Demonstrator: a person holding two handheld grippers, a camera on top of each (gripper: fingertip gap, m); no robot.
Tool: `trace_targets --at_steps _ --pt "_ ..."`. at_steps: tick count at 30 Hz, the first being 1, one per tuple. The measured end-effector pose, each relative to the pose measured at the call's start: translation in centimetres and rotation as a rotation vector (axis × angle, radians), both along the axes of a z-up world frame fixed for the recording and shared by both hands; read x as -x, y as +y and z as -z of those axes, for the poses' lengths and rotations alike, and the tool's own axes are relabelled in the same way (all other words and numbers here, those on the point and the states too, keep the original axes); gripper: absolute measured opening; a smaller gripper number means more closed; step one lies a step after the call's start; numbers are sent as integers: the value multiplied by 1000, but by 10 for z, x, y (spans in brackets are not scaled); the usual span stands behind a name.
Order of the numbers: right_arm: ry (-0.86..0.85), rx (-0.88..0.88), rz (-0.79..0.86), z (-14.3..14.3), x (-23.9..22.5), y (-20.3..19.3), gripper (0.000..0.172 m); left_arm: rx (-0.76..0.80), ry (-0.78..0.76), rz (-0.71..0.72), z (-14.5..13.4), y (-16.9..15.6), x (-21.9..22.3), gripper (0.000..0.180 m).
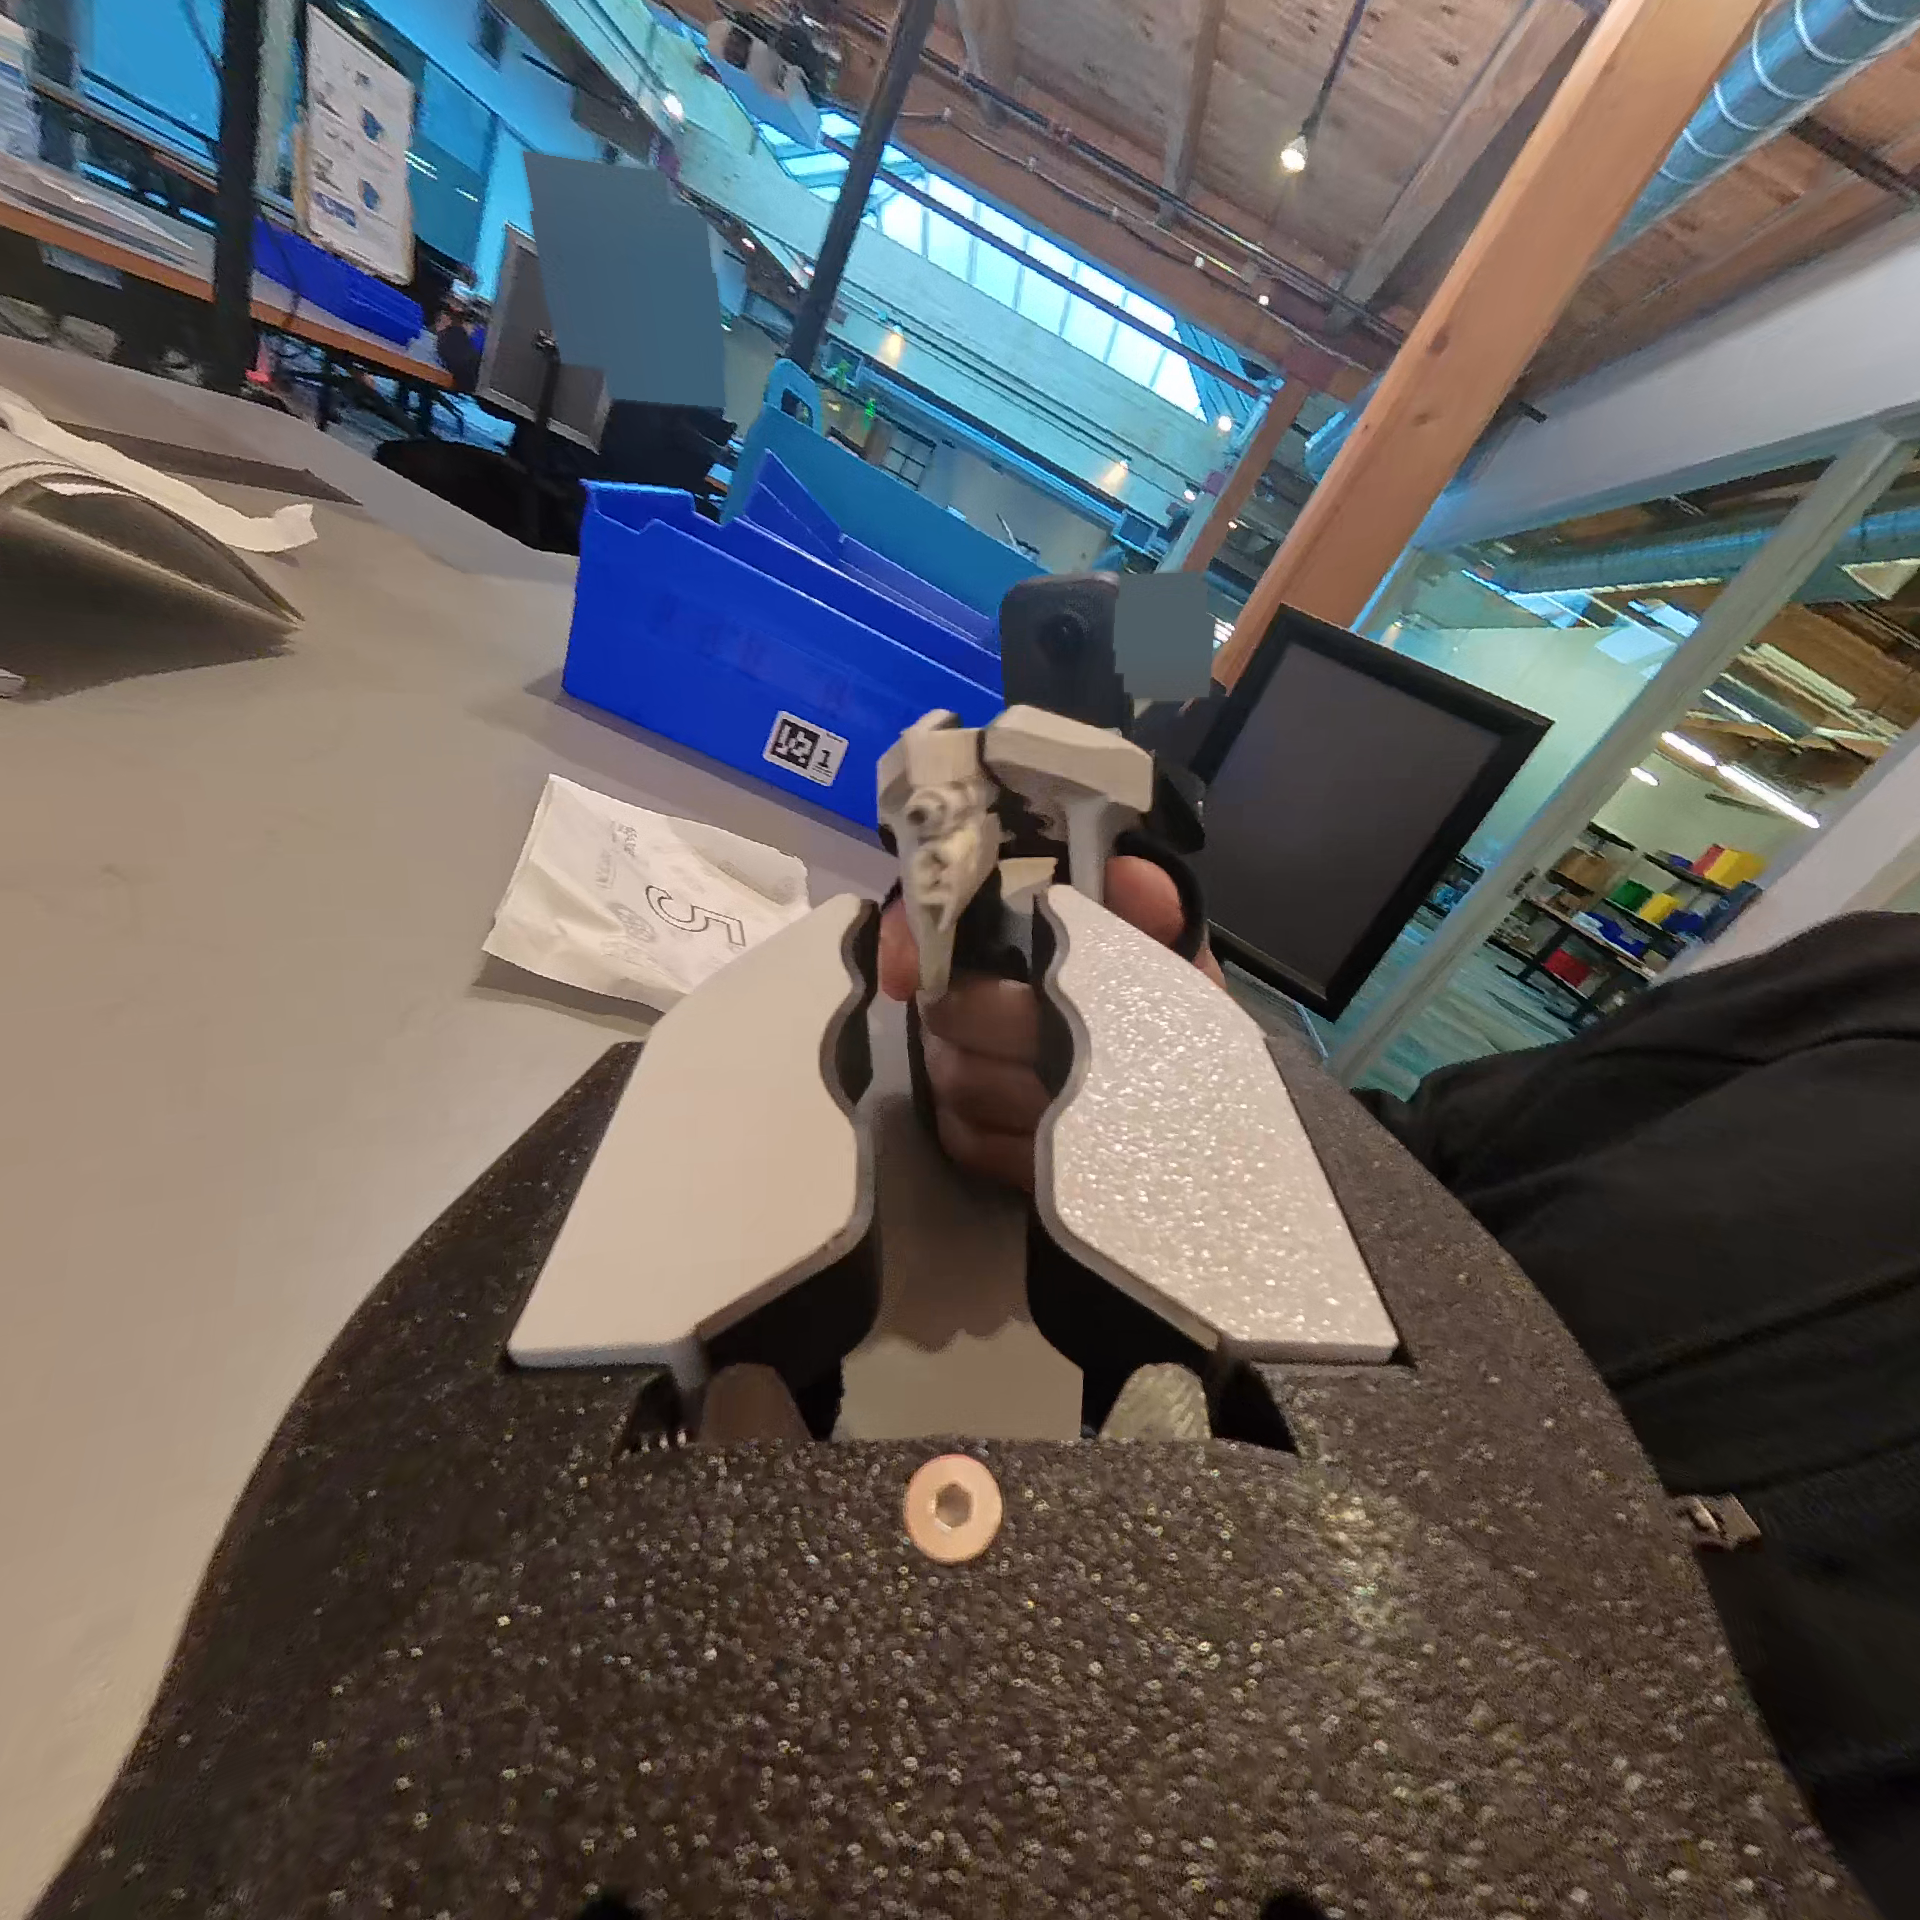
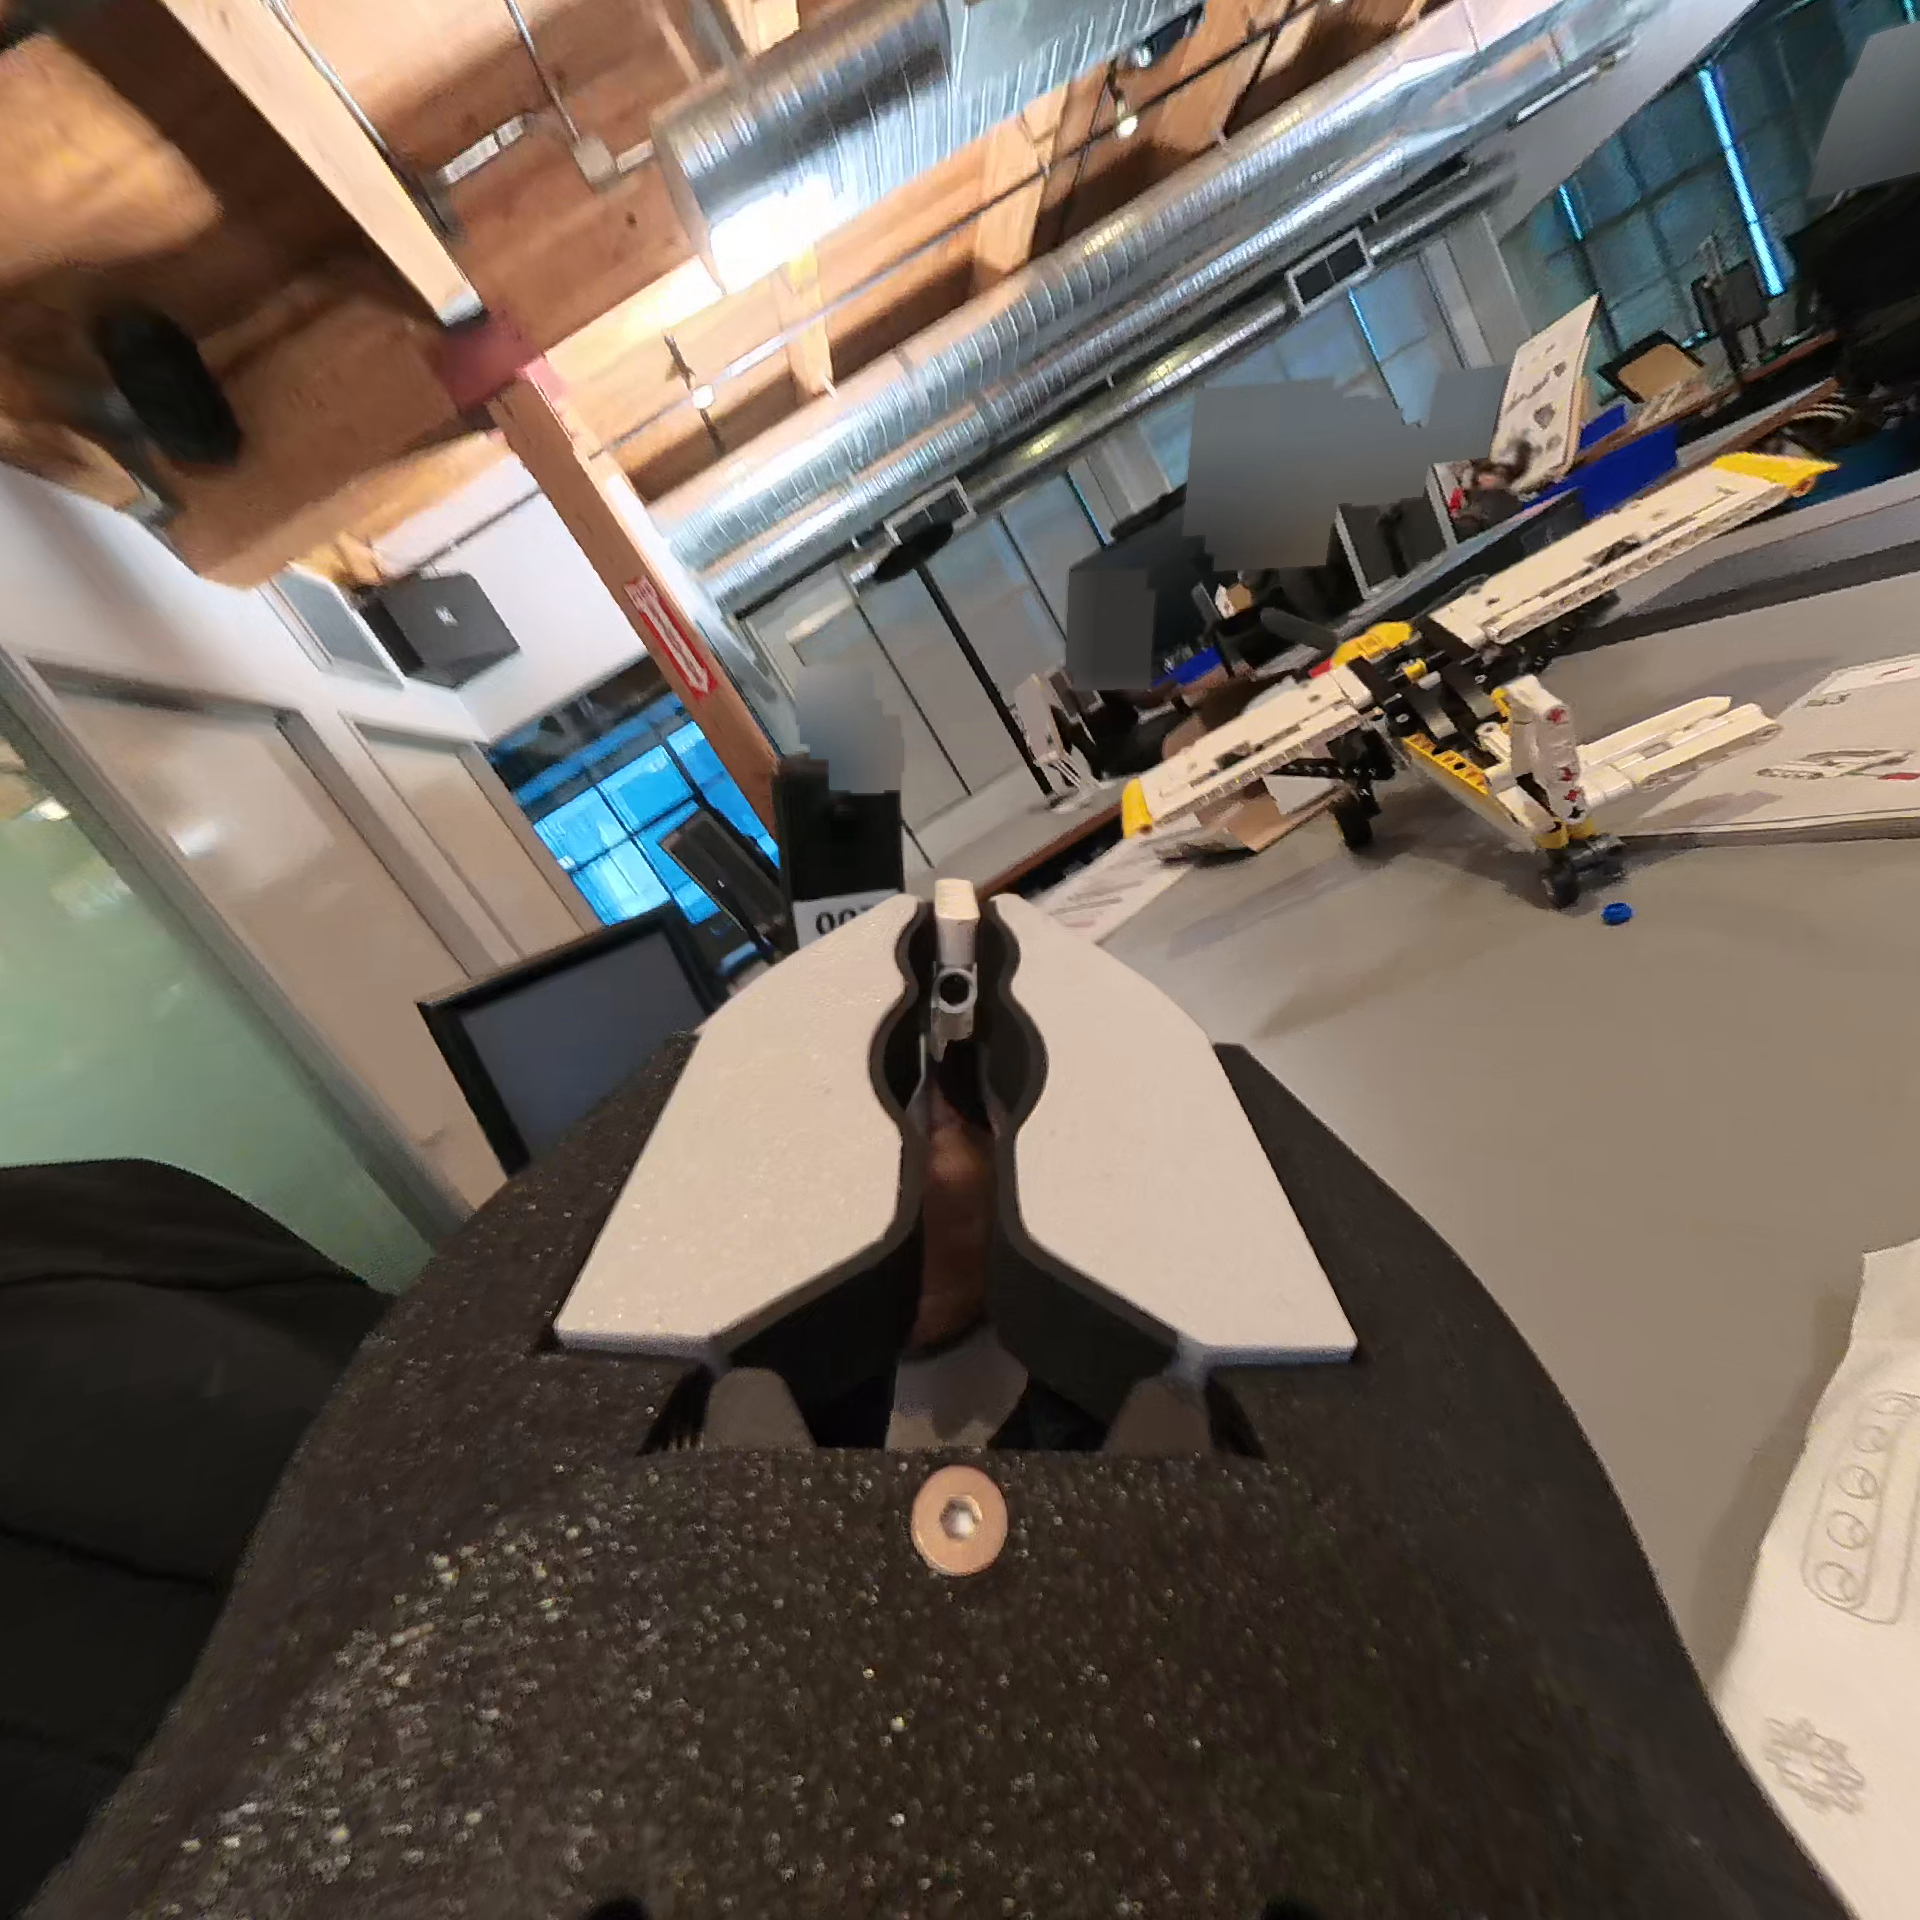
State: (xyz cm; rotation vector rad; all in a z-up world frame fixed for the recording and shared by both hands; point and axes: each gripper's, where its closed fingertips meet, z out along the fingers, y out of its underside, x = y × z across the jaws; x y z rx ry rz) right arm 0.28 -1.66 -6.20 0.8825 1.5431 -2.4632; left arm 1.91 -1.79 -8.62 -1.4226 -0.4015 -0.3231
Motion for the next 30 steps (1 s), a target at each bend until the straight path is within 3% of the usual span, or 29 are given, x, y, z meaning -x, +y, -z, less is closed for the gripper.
trace_targets --at_steps 6,12,21,30 --pt "16 93 -2 -8 -5 -6 7 -183 -119 4 -15 10 -1 32" --pt "47 104 24 -10 -8 -11 7 -292 -44 -73 -27 3 0 10" --pt "26 54 -6 -6 -10 -13 7 -205 -49 -39 -22 1 -4 8" --pt "-21 47 -60 -4 -9 -16 7 -215 -84 -26 -22 -3 -2 8"
